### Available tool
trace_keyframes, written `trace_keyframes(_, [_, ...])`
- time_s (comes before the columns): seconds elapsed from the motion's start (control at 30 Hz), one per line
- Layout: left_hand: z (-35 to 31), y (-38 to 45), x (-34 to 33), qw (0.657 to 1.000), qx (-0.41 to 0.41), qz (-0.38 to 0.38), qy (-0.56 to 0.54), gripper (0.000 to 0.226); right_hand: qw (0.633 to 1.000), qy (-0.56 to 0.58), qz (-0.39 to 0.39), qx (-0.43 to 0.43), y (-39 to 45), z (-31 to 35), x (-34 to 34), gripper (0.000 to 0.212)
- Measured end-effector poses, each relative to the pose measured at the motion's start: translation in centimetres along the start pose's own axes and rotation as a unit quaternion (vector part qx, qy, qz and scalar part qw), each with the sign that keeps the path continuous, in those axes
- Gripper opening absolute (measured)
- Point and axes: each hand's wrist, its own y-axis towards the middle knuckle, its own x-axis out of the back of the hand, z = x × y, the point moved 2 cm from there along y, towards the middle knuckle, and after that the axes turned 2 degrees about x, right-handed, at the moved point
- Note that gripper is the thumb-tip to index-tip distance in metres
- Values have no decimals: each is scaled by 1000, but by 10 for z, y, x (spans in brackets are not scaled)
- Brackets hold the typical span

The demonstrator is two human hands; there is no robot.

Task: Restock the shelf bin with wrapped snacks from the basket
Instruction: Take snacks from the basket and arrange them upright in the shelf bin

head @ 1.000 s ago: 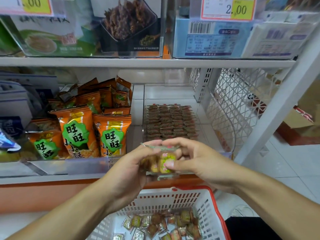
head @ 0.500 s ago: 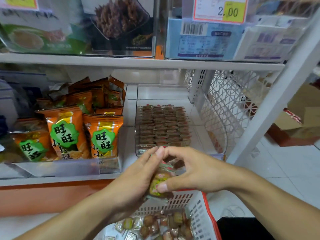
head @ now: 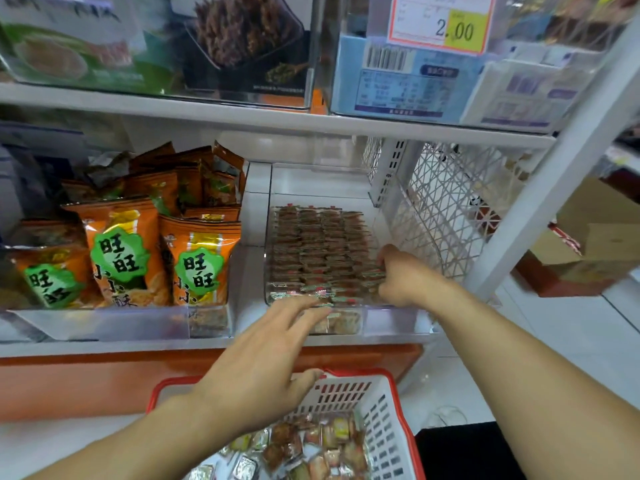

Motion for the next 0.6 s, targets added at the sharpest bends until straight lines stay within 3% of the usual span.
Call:
trace_keyframes(0.13, [2,0,-2,1000,2,0,4,78,998,-17,40,-37,13,-4,-9,47])
trace_keyframes(0.27, [5,1,-2,1000,-4,-5,19,78,995,-5,51,-80,24,-6,-12,98])
trace_keyframes(0.37, [6,0,-3,1000,-10,-10,26,79,995,-23,73,-67,29,-5,-14,119])
trace_keyframes(0.6, [9,-2,-5,1000,-19,-4,22,77,998,-41,42,-30,32,-1,-20,93])
